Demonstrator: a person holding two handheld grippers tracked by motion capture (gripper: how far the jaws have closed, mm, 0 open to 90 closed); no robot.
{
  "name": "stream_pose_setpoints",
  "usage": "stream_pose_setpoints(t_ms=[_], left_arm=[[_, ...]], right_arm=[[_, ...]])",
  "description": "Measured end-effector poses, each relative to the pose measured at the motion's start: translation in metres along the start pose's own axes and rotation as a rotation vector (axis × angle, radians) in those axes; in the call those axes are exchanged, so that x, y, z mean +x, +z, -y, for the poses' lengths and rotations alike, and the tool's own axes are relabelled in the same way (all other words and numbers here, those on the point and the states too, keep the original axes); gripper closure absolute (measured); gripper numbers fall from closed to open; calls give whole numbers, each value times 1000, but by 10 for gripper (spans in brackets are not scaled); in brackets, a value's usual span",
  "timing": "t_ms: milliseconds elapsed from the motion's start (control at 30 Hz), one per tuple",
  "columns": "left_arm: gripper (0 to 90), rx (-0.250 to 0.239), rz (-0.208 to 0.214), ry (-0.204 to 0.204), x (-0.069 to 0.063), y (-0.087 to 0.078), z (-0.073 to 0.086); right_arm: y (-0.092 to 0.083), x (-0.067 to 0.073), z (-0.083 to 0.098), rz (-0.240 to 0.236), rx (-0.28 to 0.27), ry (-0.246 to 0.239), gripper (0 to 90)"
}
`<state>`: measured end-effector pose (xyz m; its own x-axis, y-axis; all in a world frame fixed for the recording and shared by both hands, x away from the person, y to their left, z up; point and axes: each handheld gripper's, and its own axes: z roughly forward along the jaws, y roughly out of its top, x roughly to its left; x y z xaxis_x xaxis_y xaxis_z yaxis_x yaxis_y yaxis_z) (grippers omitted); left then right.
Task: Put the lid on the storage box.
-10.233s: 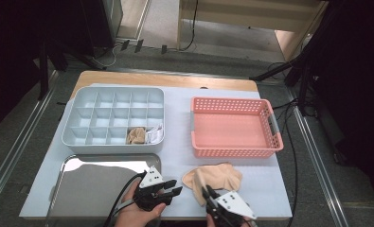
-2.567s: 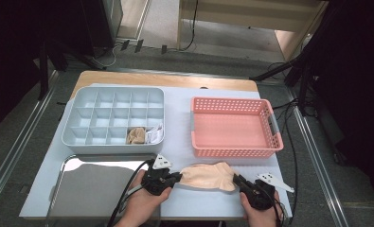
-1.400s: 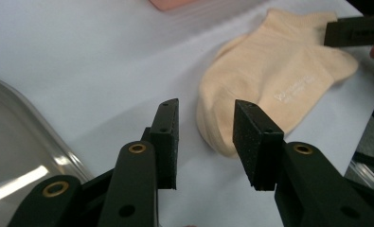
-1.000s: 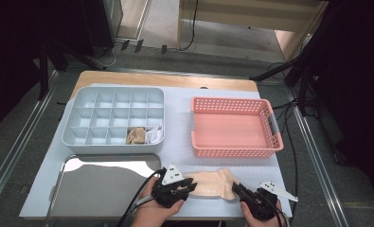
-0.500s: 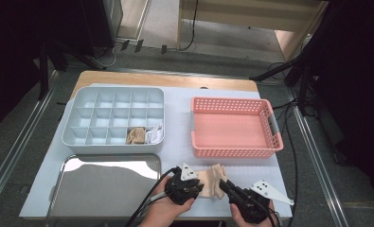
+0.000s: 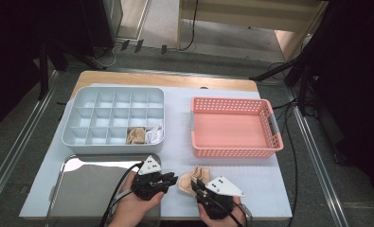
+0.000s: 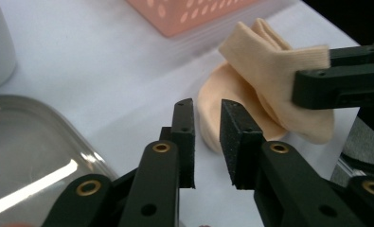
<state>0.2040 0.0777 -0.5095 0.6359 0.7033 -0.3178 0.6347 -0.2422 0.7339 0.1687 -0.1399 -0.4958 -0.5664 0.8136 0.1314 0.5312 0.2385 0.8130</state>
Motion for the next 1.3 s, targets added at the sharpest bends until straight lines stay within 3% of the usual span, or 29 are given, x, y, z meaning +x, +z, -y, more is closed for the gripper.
stream_pose_setpoints(t_ms=[67,167,267,333,400,500,567,633,767,967,1067,1133,1300], left_arm=[[803,18,-4,6,-1,4,1],[806,18,-10,-7,0,4,1],[797,-13,-11,-21,5,-2,-1],[795,-32,-6,-35,8,-6,-1],[797,-43,5,-32,8,-9,-2],[801,-24,21,-13,6,-9,0],[805,-5,33,-10,5,-5,2],[806,9,32,-1,3,-1,3],[809,19,35,7,-1,3,4],[808,28,34,16,0,7,6],[801,-8,31,5,1,1,4],[801,-33,38,8,0,-2,2],[804,-33,54,40,-9,-1,1]], right_arm=[[9,2,1,-15,18,0,755],[13,2,3,-87,4,27,629],[0,-1,2,-139,-50,39,615],[-12,-8,2,-148,-90,71,649],[-19,-17,4,-124,-108,105,695],[-21,-31,12,-7,-95,128,751],[-20,-41,18,30,-85,179,782],[-16,-46,22,74,-62,189,800],[-9,-41,25,59,-9,162,802],[2,-28,27,47,24,95,802],[6,-24,28,64,43,56,795],[8,-23,29,65,51,53,790],[9,-22,29,68,49,57,790]])
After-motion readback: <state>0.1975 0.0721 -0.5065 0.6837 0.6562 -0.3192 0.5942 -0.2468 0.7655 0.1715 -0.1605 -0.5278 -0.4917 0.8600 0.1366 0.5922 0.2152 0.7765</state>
